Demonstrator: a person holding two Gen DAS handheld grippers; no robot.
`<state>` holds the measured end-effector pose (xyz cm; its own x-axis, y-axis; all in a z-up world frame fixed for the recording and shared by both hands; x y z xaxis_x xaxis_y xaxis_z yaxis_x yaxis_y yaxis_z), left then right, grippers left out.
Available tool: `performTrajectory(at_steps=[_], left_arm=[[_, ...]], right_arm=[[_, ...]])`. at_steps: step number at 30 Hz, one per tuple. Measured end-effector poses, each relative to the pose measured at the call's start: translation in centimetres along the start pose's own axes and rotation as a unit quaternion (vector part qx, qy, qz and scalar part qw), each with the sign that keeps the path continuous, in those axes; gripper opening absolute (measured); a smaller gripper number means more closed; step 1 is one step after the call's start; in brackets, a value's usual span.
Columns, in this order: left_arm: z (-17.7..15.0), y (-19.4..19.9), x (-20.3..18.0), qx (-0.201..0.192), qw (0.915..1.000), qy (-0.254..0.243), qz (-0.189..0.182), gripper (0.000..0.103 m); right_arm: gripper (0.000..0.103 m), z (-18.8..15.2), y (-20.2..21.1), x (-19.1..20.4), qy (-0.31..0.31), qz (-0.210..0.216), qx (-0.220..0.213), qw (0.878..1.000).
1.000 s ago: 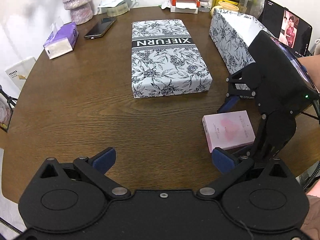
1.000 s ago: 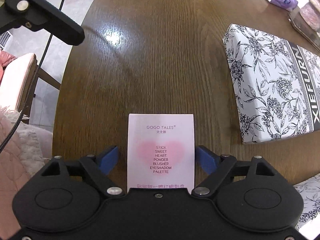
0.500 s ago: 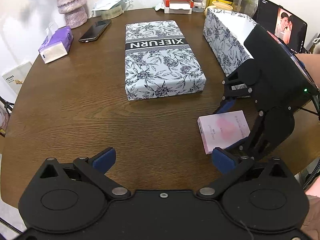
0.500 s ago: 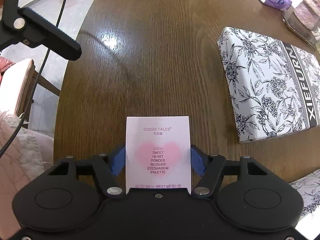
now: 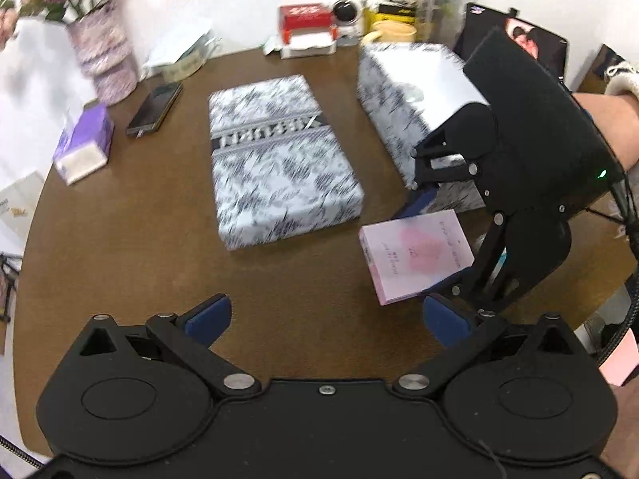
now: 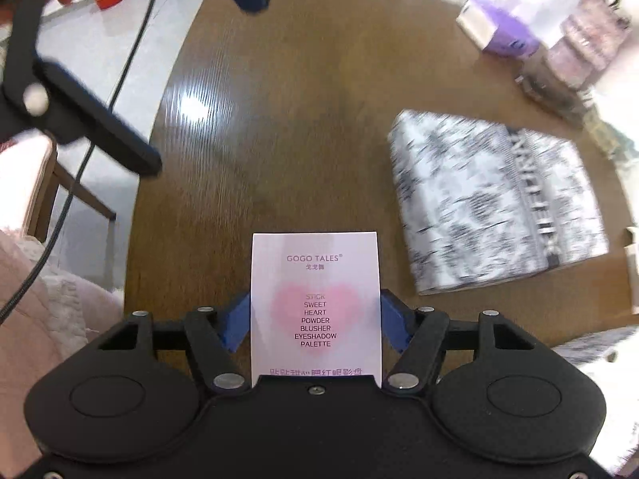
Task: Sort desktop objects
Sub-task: 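Lift the pink palette box with the right tool over the open floral box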
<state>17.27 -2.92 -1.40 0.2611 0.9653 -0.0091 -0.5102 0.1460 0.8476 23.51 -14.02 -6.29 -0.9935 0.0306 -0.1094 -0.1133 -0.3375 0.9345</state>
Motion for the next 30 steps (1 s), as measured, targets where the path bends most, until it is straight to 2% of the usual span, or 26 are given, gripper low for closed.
performTrajectory(at_steps=[4,7,14,17,23,30], left_arm=[[2.7,0.8,-1.3,0.003,0.9992,-0.037,-0.014,0.103],[5.2,0.6,-2.1,0.006,0.9985,-0.047,-0.029,0.103],[10.9,-1.2,-4.7,0.019,0.9960,-0.069,-0.054,0.103],[13.0,-2.3,-6.1,0.022,0.9948,-0.079,-0.060,0.103],[16.8,-5.9,-8.4,0.057,0.9930,-0.078,-0.069,0.103],[18.6,-10.1,-10.1,0.076,0.9921,-0.090,-0.044,0.103]], right_arm=[[0.069,-0.2,3.4,-2.5,-0.034,-0.002,-0.024,0.999],[0.069,-1.2,5.8,-4.3,-0.053,-0.019,-0.034,0.998],[0.069,-4.5,8.1,-9.6,-0.082,-0.057,-0.023,0.995],[0.069,-6.3,8.0,-11.9,-0.087,-0.060,-0.010,0.994],[0.069,-9.0,5.6,-15.5,-0.079,-0.047,0.007,0.996],[0.069,-10.9,1.1,-18.5,-0.055,-0.018,0.025,0.998]])
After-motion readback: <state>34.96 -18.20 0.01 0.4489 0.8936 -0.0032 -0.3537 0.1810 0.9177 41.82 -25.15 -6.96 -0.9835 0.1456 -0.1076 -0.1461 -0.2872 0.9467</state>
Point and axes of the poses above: each gripper's, at about its wrist camera, not at the fingertips, and y roughly against the way its jaws point, x to its left, z to its top, the point moved 2 cm from there along -y, roughly the way its jaws point, and after that the axes turned 2 degrees about y, right-handed, at the moved point
